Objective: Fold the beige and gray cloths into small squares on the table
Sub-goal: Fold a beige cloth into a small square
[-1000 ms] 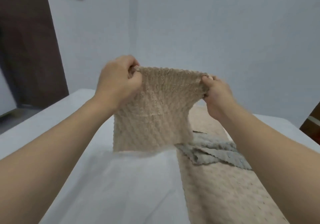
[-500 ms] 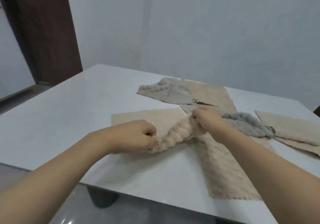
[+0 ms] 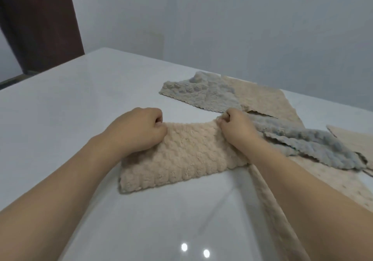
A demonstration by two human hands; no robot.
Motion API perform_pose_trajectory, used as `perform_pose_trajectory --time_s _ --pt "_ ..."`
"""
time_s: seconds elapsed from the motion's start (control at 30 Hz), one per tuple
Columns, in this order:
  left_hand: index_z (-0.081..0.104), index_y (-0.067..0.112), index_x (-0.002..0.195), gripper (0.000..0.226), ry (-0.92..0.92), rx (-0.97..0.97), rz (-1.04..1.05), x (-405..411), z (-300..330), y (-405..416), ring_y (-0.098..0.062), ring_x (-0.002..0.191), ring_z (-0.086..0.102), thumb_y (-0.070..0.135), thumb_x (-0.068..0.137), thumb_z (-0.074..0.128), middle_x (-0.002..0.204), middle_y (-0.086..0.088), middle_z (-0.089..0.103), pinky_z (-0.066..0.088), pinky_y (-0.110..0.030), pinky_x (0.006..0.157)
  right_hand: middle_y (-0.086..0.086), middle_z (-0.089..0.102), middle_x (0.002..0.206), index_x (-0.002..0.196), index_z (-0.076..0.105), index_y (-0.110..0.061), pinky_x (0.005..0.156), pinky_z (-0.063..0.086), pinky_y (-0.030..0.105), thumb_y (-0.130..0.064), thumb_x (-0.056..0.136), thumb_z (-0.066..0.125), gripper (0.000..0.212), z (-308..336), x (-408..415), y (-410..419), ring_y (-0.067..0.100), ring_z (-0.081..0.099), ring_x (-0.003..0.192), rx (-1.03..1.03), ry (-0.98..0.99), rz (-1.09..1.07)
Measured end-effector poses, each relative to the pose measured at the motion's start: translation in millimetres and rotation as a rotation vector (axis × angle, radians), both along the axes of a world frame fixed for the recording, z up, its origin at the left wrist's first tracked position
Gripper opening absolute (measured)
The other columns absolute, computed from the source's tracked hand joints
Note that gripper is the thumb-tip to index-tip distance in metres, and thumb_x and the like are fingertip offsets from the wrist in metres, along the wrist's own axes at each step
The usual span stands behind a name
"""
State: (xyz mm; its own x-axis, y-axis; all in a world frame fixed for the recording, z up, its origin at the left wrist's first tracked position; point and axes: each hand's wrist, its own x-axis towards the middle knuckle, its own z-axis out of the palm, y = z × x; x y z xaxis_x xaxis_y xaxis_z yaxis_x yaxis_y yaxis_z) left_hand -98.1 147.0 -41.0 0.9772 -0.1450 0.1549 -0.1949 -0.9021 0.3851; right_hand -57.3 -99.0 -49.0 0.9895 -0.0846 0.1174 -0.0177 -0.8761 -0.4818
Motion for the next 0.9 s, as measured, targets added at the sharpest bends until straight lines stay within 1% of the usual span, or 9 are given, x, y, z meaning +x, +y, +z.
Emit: perform_pose_trajectory --time_s 0.1,0.23,0.37,0.5,0.57,0.7,0.77,0.83,0.9 --pt "0.052 0.026 0.086 0.016 -0.082 0.025 0.035 6 -27 2 -0.02 0.078 0.055 0.037 0.095 0.043 0.078 0.009 0.058 0.039 -0.032 0.064 -0.001 0.059 0.086 0.084 0.049 -0.02 0.06 0.039 0.034 -0.029 0.097 0.046 0.017 -22 8 1 0.021 0.054 0.076 -0.105 -0.107 -0.044" --pt "0.05 0.028 0.082 0.018 -0.117 -0.03 -0.013 13 -36 8 -0.018 0.081 0.052 0.04 0.094 0.043 0.077 0.011 0.054 0.037 -0.032 0.066 -0.001 0.057 0.087 0.086 0.048 -0.02 0.059 0.041 0.036 -0.034 0.098 0.043 0.019 -34 8 -2 0.021 0.054 0.074 -0.135 -0.247 -0.058" --pt "0.047 0.029 0.077 0.022 -0.117 0.036 0.019 17 -38 8 -0.02 0.09 0.039 0.044 0.078 0.03 0.088 0.008 0.044 0.033 -0.034 0.079 0.005 0.054 0.104 0.1 0.053 -0.019 0.071 0.04 0.037 -0.033 0.099 0.041 0.018 -35 13 -2 0.028 0.051 0.093 -0.192 -0.225 -0.037" --pt "0.034 0.029 0.07 0.024 -0.12 0.076 0.079 17 -37 5 -0.024 0.085 0.04 0.034 0.092 0.042 0.078 0.009 0.044 0.029 -0.034 0.076 0.019 0.048 0.126 0.121 0.052 -0.005 0.097 0.034 0.044 -0.028 0.101 0.035 0.035 -35 18 1 0.038 0.041 0.116 -0.327 -0.127 -0.089" --pt "0.033 0.028 0.071 0.025 -0.151 0.044 0.078 15 -37 4 -0.025 0.084 0.043 0.031 0.094 0.044 0.078 0.008 0.046 0.029 -0.035 0.074 0.02 0.046 0.129 0.122 0.05 -0.004 0.1 0.032 0.045 -0.028 0.101 0.034 0.036 -33 19 2 0.039 0.039 0.119 -0.33 -0.093 -0.1" --pt "0.037 0.026 0.075 0.02 -0.156 -0.151 0.071 10 -29 6 -0.017 0.075 0.047 0.027 0.092 0.048 0.084 0.003 0.047 0.029 -0.033 0.06 0.015 0.055 0.113 0.109 0.052 -0.007 0.096 0.035 0.044 -0.026 0.099 0.037 0.026 -25 17 3 0.034 0.045 0.109 -0.18 -0.101 -0.019" --pt "0.04 0.025 0.076 0.019 -0.13 -0.165 0.063 10 -29 8 -0.016 0.074 0.047 0.024 0.091 0.05 0.084 0.003 0.048 0.031 -0.032 0.06 0.009 0.058 0.103 0.107 0.051 -0.01 0.092 0.041 0.044 -0.027 0.099 0.037 0.023 -20 15 4 0.029 0.05 0.1 -0.091 -0.081 0.01" --pt "0.041 0.023 0.077 0.019 -0.096 -0.127 0.036 11 -29 9 -0.015 0.074 0.047 0.024 0.093 0.05 0.082 0.004 0.05 0.031 -0.03 0.059 0.006 0.057 0.093 0.101 0.051 -0.011 0.082 0.044 0.041 -0.029 0.1 0.035 0.025 -18 14 4 0.028 0.052 0.091 -0.061 -0.059 0.03" --pt "0.043 0.022 0.079 0.018 -0.073 -0.113 0.018 12 -29 10 -0.01 0.072 0.047 0.025 0.095 0.051 0.08 0.005 0.051 0.03 -0.028 0.058 0.008 0.053 0.084 0.08 0.048 -0.011 0.067 0.037 0.036 -0.028 0.099 0.035 0.028 -18 15 3 0.029 0.05 0.084 -0.061 -0.074 0.047"
